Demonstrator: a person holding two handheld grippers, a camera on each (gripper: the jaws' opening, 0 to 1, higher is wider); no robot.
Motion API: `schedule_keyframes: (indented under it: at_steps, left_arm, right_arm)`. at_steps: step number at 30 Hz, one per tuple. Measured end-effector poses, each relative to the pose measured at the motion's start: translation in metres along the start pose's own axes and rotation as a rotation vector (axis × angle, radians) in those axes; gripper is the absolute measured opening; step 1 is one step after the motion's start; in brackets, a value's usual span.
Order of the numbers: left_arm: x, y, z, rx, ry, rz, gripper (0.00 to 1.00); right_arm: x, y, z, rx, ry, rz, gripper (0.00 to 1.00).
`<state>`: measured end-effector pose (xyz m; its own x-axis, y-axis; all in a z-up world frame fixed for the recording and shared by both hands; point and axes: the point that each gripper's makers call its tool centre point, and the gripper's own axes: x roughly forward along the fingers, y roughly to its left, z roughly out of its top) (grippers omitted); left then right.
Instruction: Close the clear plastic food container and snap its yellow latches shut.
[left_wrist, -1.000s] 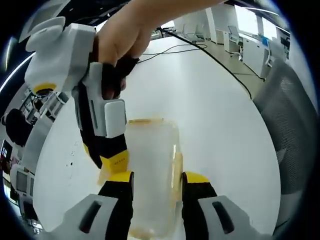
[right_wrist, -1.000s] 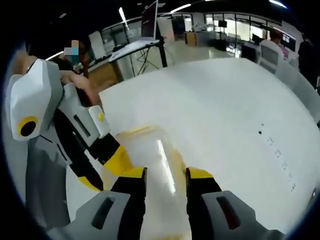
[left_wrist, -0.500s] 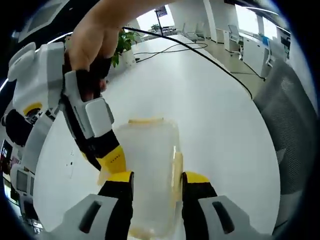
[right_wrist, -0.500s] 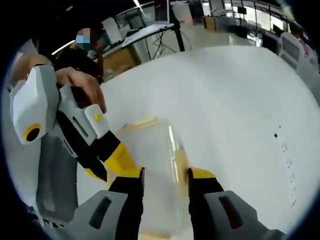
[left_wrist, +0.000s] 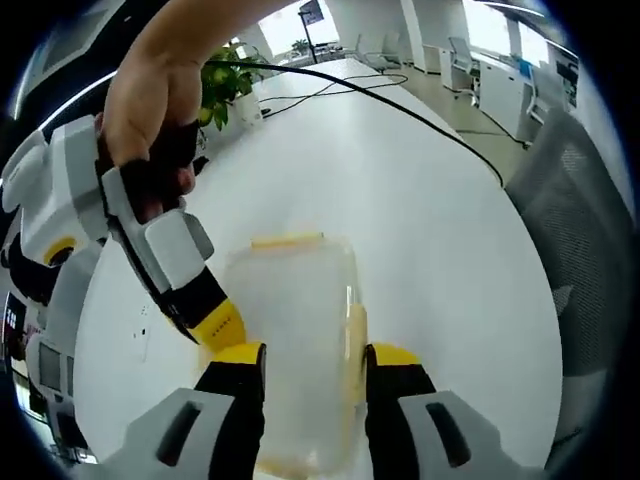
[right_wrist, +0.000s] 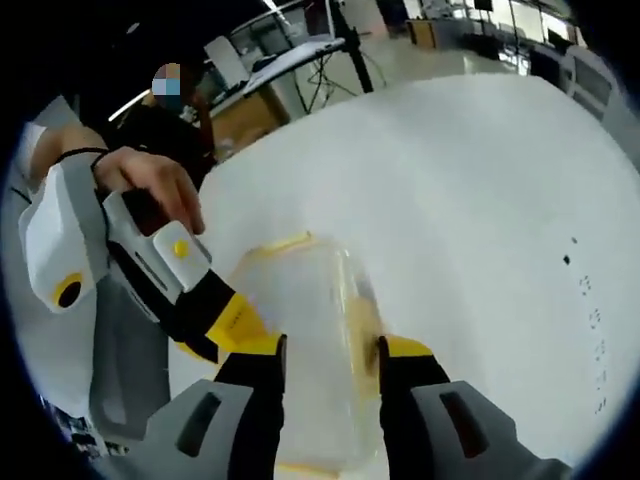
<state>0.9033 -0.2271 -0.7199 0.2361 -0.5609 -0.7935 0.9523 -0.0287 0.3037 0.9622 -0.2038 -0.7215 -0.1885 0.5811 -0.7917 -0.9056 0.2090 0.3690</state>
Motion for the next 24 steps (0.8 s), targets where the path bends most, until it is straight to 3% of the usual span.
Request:
schedule_keyframes:
  at_steps: [9,24]
  left_arm:
    - [0.0002,0.0008,-0.0011,0.017,0.004,0.01,0.33]
    - [0.0005,0.0005,-0.0037,0.021,0.028,0.029,0.31]
  right_arm:
    - [0.0029,0.0006,-0.0007,0.052,0.004,0.042,0.33]
    - [0.0043,-0.0005,-0.0015,0.098,0.015,0.044,0.3]
